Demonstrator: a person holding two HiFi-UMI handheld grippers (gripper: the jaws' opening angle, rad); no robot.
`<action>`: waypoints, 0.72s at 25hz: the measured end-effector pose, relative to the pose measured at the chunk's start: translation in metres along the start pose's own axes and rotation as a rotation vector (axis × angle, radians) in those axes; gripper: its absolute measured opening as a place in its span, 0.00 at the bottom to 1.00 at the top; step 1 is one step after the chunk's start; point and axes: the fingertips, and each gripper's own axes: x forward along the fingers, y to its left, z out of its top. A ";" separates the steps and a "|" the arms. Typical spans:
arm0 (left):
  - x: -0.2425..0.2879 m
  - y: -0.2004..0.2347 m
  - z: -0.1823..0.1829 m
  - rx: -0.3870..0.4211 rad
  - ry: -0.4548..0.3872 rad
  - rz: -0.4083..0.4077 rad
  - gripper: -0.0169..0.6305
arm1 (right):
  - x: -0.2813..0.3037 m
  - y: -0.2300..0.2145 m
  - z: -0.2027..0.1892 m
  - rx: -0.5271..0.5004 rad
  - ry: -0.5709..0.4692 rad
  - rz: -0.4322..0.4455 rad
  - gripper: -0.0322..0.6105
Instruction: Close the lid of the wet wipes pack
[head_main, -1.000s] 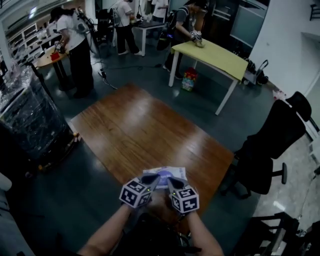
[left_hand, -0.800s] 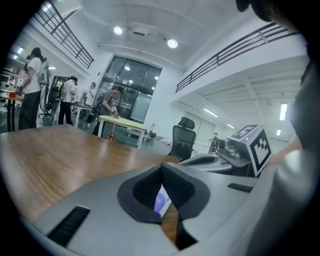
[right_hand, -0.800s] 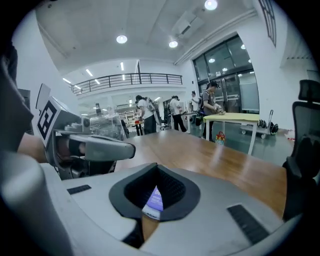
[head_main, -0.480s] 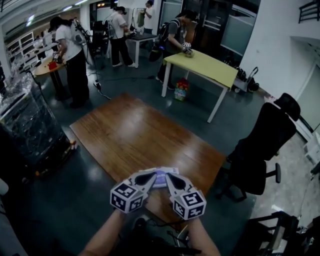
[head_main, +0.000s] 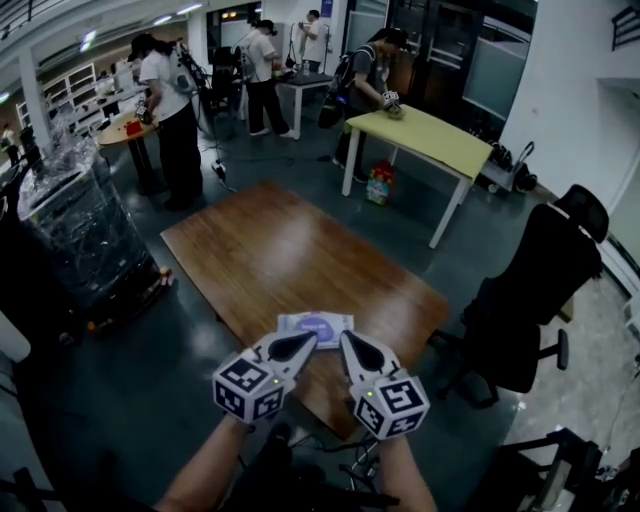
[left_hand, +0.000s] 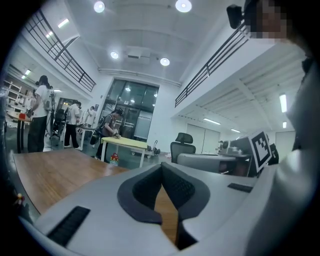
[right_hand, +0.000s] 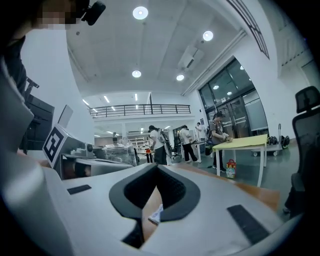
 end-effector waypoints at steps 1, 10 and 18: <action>-0.002 -0.007 0.002 0.000 -0.007 0.005 0.02 | -0.007 0.003 0.004 0.002 -0.014 0.012 0.06; -0.020 -0.059 0.012 0.023 -0.049 0.011 0.02 | -0.052 0.020 0.022 0.015 -0.087 0.078 0.06; -0.023 -0.078 0.010 0.042 -0.049 0.014 0.02 | -0.069 0.025 0.025 0.009 -0.104 0.106 0.05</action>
